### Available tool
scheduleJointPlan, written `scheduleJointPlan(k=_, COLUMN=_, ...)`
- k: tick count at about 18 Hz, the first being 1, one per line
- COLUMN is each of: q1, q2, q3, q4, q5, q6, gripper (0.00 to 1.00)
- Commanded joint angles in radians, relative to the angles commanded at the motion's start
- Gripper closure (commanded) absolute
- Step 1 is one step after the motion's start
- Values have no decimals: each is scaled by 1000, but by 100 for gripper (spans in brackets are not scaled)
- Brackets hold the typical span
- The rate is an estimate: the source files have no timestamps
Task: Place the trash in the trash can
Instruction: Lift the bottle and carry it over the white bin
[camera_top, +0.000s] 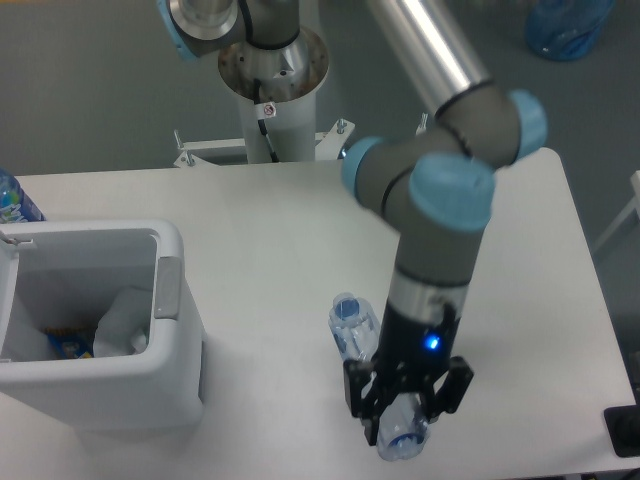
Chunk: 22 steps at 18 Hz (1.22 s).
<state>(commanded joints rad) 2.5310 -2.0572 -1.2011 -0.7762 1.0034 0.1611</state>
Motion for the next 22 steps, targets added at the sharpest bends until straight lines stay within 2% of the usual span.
scheduleJointPlan(k=8, q1=-15, q2=95, q3=2, q4=0, q5=-109, q6=-121, gripper=42)
scheduleJointPlan(k=14, q1=-73, q2=158, q3=-12, q4=0, q5=-132, q6=-170, gripper=42)
scheduleJointPlan(k=22, q1=-188, q2=170, q3=-15, q4=2, q5=-131, q6=-192, gripper=42)
